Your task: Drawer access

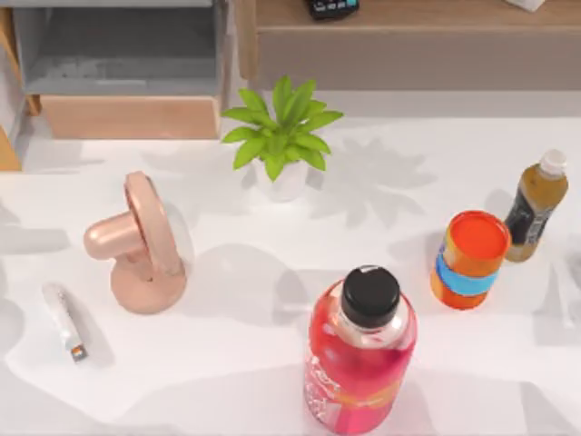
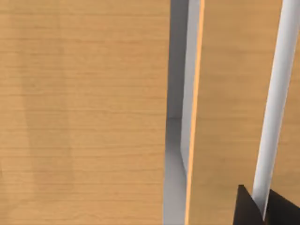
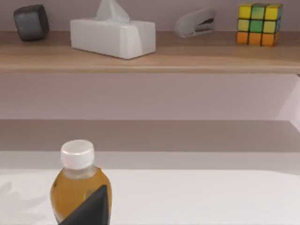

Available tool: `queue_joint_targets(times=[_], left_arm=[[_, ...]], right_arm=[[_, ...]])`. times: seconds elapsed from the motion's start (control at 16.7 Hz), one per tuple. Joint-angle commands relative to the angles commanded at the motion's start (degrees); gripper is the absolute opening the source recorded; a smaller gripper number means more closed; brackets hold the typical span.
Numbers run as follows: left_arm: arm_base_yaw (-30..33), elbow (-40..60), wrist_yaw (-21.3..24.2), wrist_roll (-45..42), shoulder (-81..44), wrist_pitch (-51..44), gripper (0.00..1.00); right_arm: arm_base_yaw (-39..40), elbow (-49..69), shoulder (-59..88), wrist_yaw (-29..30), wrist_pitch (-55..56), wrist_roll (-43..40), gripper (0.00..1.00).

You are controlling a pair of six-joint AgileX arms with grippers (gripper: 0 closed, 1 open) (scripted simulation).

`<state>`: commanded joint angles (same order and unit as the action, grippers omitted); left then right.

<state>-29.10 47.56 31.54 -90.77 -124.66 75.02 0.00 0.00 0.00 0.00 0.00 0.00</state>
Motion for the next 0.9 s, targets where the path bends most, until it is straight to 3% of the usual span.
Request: queue_joint_targets(times=[0.9], left_arm=[[-3.0,-7.6,2.9,-0.2,3.4,4.3,0.00]], right_arm=[[0.0,0.0,0.0,0.0,0.0,0.0,1.00]])
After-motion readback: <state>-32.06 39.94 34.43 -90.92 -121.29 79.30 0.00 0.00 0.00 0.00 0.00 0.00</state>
